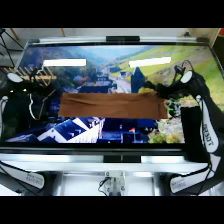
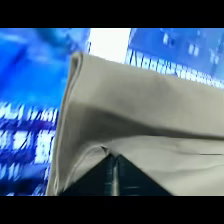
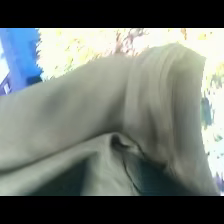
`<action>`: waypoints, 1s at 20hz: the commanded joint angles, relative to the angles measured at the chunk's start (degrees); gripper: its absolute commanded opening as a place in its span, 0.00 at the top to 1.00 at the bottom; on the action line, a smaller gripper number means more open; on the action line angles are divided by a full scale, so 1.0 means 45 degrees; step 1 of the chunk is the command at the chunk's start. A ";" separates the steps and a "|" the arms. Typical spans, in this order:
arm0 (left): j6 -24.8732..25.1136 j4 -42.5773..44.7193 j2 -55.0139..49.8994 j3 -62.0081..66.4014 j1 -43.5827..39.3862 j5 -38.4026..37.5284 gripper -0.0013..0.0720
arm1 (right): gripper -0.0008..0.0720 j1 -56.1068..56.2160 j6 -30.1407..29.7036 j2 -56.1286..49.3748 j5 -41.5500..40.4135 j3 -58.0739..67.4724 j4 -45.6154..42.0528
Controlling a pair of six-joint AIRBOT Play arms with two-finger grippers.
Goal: Fold the shirts.
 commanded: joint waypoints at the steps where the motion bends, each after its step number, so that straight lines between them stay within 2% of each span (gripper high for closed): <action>1: -0.0733 -0.0063 -0.1137 0.0690 -0.0277 -0.0656 0.29 | 0.16 -0.0058 -0.1350 -0.0554 0.0515 0.0413 -0.0039; 2: -0.0729 -0.0010 -0.1156 0.0690 -0.0209 -0.1069 0.14 | 0.06 -0.0146 -0.1928 -0.0515 0.1307 0.0573 -0.0330; 4: -0.0563 -0.0005 -0.0957 0.0719 0.0000 -0.1768 0.15 | 0.06 -0.0505 -0.2341 -0.0510 0.3045 0.0933 -0.1268; 6: -0.0520 -0.0015 -0.0578 0.0719 0.0126 -0.2210 0.15 | 0.06 -0.1030 -0.2341 -0.0568 0.3764 0.0952 -0.1166; 12: -0.0481 -0.0015 0.0986 0.0719 -0.0126 -0.2399 0.16 | 0.06 -0.1195 -0.2594 -0.1559 0.3716 0.0952 0.0287; 16: -0.0491 -0.0024 0.1885 0.0719 -0.0491 -0.2492 0.16 | 0.07 -0.1180 -0.2837 -0.2399 0.3881 0.0952 0.2093; 17: -0.0491 -0.0024 0.2064 0.0719 -0.0617 -0.2487 0.16 | 0.10 -0.1180 -0.2846 -0.2555 0.3988 0.0952 0.2565; 18: -0.0491 -0.0024 0.2195 0.0719 -0.0748 -0.2492 0.17 | 0.28 -0.1180 -0.2895 -0.2647 0.4070 0.0952 0.2997; 20: -0.0491 -0.0029 0.2331 0.0719 -0.1112 -0.2497 0.17 | 0.88 -0.1185 -0.3123 -0.2608 0.4109 0.0957 0.3798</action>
